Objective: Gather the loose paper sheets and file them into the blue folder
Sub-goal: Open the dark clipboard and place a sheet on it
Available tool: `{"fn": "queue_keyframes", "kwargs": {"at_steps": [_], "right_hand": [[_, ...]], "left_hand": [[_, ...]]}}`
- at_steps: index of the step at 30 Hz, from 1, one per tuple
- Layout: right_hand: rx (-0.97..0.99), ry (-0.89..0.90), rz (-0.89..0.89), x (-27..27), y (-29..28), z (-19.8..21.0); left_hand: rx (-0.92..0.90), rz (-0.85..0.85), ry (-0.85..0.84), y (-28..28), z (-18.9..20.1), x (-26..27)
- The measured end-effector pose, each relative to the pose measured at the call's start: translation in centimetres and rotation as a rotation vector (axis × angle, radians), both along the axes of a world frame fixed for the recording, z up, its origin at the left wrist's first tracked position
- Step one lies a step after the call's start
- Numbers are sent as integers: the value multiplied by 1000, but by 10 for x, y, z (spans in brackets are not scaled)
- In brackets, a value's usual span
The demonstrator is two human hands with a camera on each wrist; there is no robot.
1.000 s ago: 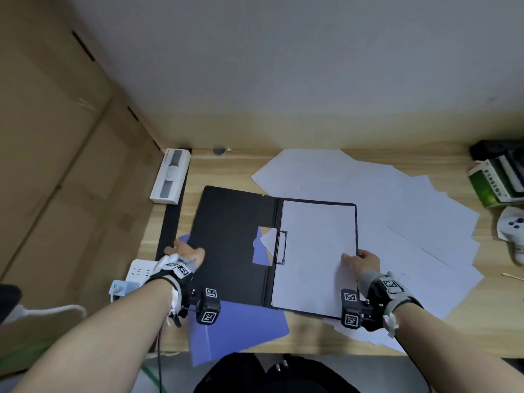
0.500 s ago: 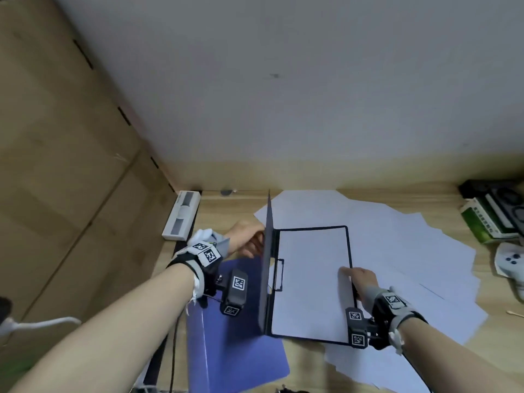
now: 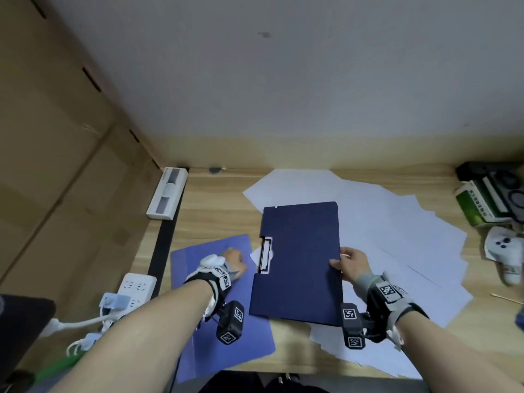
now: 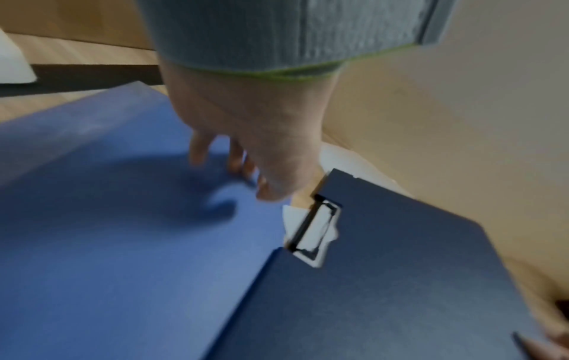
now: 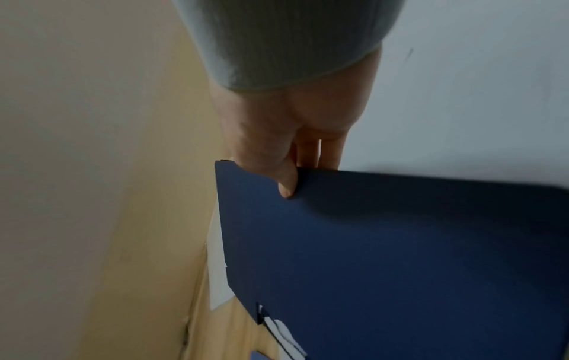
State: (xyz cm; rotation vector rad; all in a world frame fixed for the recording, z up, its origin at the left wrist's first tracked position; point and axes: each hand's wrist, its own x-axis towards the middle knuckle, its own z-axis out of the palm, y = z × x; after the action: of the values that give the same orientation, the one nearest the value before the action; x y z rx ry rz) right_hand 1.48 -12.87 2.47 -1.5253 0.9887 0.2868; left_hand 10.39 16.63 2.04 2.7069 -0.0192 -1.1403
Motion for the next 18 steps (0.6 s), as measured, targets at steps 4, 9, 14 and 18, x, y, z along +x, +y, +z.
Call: {"fn": "queue_keyframes", "kwargs": {"at_steps": [4,9,14,18], "right_hand": [[-7,-14,-99,6,2,-3],[6,-94,-73,35,13,3],[24,-163,-64,73,33,11],[54,-226,-53,105,70,18]], "left_hand": [[265,5,-37,45,-5,-8],[195,-56,71,79,-15,-33],[191,-163,33,85,-6,-62],[154,-185,31,89,-1,-82]]}}
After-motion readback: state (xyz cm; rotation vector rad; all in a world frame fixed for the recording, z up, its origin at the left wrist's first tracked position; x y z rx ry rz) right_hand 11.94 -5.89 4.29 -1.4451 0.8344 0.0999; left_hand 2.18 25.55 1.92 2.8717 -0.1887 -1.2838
